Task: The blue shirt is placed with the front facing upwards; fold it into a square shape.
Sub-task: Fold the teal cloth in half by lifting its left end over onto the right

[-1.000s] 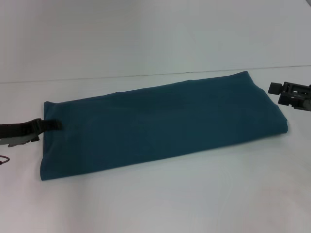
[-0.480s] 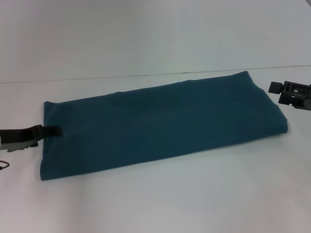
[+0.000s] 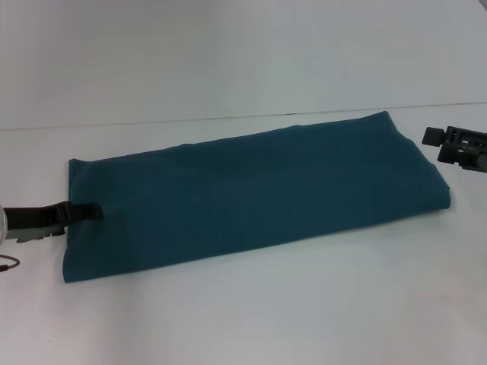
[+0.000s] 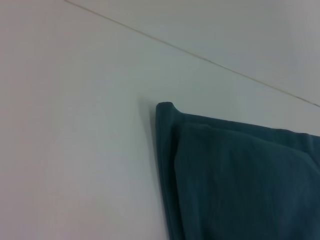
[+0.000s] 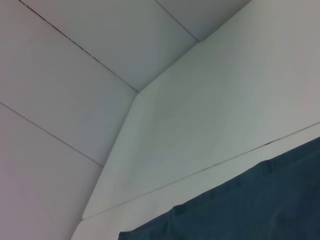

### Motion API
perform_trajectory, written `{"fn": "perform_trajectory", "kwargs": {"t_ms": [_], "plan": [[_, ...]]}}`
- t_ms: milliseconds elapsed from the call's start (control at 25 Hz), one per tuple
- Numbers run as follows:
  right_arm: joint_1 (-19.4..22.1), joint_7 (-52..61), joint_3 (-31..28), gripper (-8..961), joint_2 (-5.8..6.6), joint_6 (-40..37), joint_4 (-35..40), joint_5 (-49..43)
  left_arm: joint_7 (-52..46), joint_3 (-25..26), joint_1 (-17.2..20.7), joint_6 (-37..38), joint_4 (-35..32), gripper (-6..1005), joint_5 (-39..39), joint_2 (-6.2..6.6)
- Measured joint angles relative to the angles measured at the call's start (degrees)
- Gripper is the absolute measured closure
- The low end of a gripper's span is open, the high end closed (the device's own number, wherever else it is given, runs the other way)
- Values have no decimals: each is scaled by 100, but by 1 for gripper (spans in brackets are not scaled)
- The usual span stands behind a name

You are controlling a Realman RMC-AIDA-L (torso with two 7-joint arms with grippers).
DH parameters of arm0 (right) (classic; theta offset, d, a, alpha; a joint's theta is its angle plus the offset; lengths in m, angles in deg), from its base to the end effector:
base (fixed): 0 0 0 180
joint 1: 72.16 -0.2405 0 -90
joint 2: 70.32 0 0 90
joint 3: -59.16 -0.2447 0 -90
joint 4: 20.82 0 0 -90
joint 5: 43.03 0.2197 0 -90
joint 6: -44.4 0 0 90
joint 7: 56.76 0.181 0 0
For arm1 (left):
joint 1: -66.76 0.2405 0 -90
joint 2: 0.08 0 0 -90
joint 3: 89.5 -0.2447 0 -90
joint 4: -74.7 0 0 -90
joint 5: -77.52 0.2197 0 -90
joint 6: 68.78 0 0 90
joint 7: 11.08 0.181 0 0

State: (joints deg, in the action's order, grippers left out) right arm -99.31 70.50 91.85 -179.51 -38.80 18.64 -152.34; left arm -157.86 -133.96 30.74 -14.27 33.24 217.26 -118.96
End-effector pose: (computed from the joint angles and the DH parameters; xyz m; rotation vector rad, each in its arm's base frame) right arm 0.3019 0.3804 0.0853 -2.0466 1.6150 0.9126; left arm -0.3150 0.4263 -0.0079 -1.8537 -1.6630 -0.2788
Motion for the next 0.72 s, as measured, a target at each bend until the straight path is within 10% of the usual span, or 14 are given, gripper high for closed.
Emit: {"fn": "perform_trajectory", "kwargs": {"t_ms": [720], "plan": [[25,-15,0,89,4,-10,0,-3,-14,2,-249,274,295,126,-13,-3]]}}
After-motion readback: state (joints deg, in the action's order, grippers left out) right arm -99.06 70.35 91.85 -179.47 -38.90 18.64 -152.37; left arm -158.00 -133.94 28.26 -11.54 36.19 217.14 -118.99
